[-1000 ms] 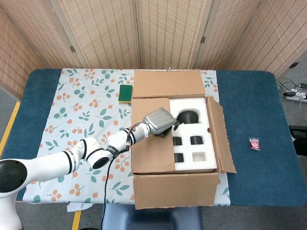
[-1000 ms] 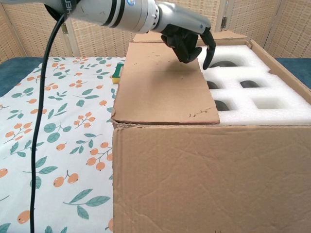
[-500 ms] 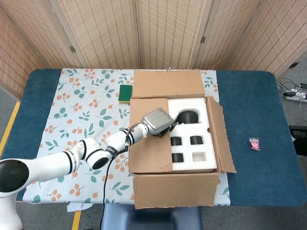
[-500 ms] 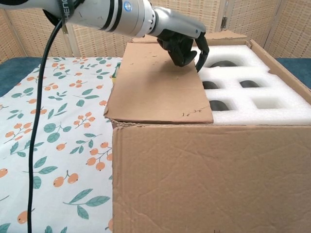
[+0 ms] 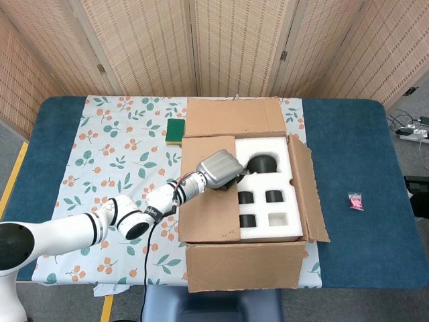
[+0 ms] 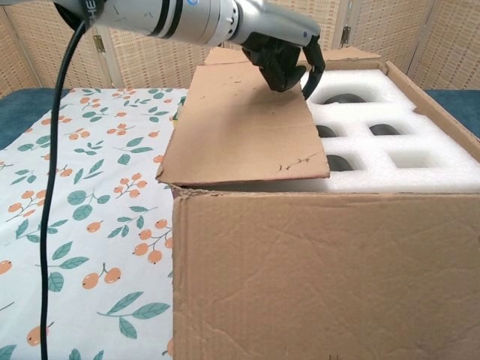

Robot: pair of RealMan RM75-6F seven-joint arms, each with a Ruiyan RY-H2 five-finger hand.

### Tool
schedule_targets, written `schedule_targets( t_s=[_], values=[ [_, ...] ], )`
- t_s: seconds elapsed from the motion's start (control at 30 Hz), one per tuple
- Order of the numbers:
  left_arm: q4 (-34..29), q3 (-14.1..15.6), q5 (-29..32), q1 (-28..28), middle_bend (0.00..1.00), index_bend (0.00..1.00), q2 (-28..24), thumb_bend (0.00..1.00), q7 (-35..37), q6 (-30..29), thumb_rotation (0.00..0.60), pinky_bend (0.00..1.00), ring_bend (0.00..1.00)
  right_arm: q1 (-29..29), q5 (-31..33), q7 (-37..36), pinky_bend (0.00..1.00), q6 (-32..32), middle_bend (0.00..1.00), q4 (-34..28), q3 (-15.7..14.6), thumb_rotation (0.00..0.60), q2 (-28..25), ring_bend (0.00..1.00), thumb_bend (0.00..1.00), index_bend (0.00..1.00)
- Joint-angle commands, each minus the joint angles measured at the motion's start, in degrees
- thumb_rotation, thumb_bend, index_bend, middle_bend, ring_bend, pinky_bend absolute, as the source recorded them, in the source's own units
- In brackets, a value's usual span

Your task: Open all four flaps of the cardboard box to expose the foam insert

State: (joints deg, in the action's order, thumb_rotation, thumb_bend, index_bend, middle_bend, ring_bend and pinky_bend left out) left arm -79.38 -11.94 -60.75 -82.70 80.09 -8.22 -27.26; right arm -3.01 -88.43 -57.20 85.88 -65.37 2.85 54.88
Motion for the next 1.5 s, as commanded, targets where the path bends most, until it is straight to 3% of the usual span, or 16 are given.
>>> schedule_targets(
  t_s=[0.03,0.93,1.5],
  values=[
    [-1.27,0.18,1.12,-0.32,1.0,0.54,-0.99,0.87,-1.43,-0.7,0.6,1.0,1.0,-0.06,-0.08,0.13,0.0,-0.11,0.0,-0.19,-0.06,0.233,-0.06,0.0,0.58,0.1],
    [-15.62,2.06,13.88,0.08,1.0,0.55,-12.34,0.87,-14.74,-12.26,0.6,1.0,1.0,-0.22,0.83,2.35,0.0,-1.89,0.0,-3.32,-0.28,0.233,-1.27,0.0,0.58,0.1],
    [-21.69,2.57,15.32,3.77,1.0,0.56,-20.7,0.87,-17.48,-16.77,0.6,1.0,1.0,-0.71,1.11,4.42,0.0,-2.99,0.0,-4.57,-0.19,0.235,-1.19,0.0,0.58,0.1]
  ],
)
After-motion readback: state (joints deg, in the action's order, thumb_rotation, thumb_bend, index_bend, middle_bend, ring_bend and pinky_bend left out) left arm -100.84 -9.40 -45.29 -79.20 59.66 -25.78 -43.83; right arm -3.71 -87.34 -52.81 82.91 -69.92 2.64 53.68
